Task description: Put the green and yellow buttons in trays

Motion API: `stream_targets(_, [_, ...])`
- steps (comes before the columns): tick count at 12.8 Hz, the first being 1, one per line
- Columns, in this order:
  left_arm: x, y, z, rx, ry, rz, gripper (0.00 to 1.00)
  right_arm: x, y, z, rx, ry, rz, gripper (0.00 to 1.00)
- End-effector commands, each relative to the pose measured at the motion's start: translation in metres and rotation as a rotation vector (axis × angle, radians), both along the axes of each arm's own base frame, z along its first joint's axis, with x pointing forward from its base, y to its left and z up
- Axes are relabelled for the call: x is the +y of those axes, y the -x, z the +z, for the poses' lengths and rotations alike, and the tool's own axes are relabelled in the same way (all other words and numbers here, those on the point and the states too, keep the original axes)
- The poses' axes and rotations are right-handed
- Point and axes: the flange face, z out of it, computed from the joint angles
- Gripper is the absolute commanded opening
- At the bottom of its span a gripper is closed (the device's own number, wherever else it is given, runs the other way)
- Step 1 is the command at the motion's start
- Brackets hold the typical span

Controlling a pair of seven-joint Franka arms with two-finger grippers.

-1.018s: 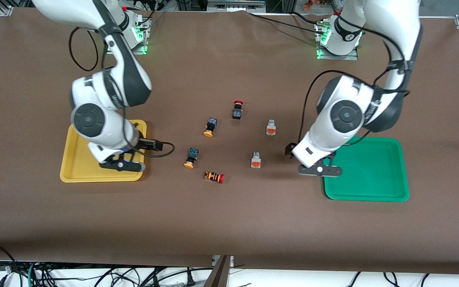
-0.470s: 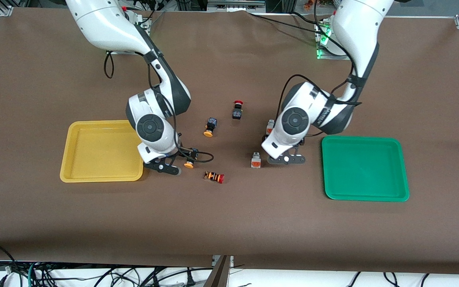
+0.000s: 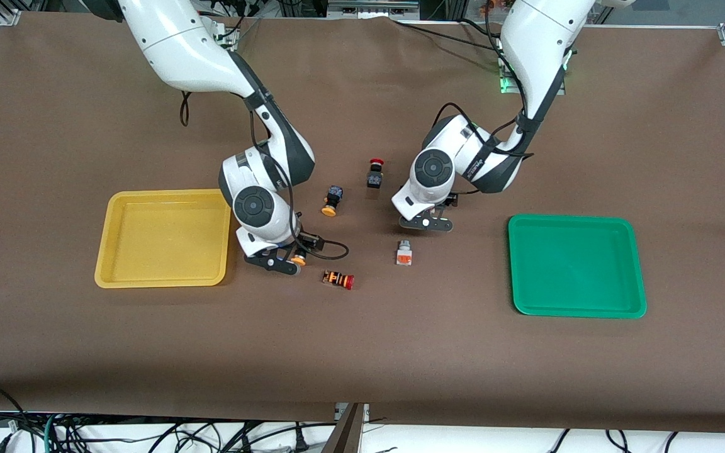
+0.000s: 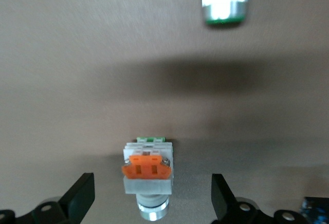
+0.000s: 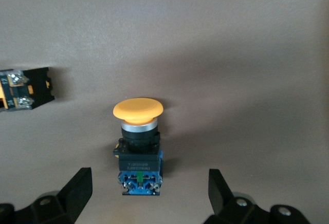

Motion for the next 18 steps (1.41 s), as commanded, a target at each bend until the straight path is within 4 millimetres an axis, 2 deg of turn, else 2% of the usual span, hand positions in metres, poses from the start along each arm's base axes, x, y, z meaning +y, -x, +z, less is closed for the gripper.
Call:
stream_targets(1, [0.008,0.012,0.007,-0.021,0.007,-0.005,0.78,0.003,0.005,-0.014,-0.014,-0.013,-0.017,1.0])
stream_targets(3, [0.008,0.011,0.005,-0.021,0.006,-0.008,0.32,0.01,0.01,-0.022,-0.012,-0.011,-0.006,0.98])
stream_targets(4, [0.008,0.009,0.006,-0.023,0.008,-0.008,0.2,0.013,0.012,-0.023,-0.009,-0.01,-0.001,0.85])
stream_targets(6, [0.015,-0.002,0.016,-0.03,0.011,0.011,0.11,0.013,0.013,-0.022,-0.006,-0.009,0.004,0.46])
stream_targets(8, [0.026,-0.019,0.046,-0.01,-0.007,-0.014,0.1,0.013,0.013,-0.022,-0.005,-0.008,0.008,0.2])
stream_targets(9, [0.045,-0.038,0.066,0.031,-0.031,-0.004,0.1,0.013,0.012,-0.021,-0.007,-0.01,0.011,0.08])
stream_targets(10, [0.07,-0.057,0.084,0.089,-0.047,-0.015,0.1,0.011,0.011,-0.019,-0.008,-0.011,0.014,0.01])
stream_targets(11, [0.098,-0.077,0.1,0.12,-0.035,-0.043,0.1,0.01,0.009,-0.015,-0.012,-0.014,0.016,0.0])
stream_targets(13, [0.165,-0.108,0.107,0.114,-0.036,-0.116,0.1,0.005,0.003,0.005,-0.021,-0.016,0.015,0.0])
stream_targets(14, [0.188,-0.117,0.106,0.095,-0.077,-0.156,0.1,-0.007,-0.004,0.023,-0.005,-0.008,0.034,0.0])
stream_targets(16, [0.228,-0.136,0.102,0.025,-0.173,-0.205,0.1,-0.055,-0.023,0.051,0.029,-0.013,0.114,0.0])
stream_targets(18, [0.251,-0.146,0.076,0.009,-0.162,-0.223,0.1,-0.107,-0.037,0.071,0.073,-0.02,0.163,0.0])
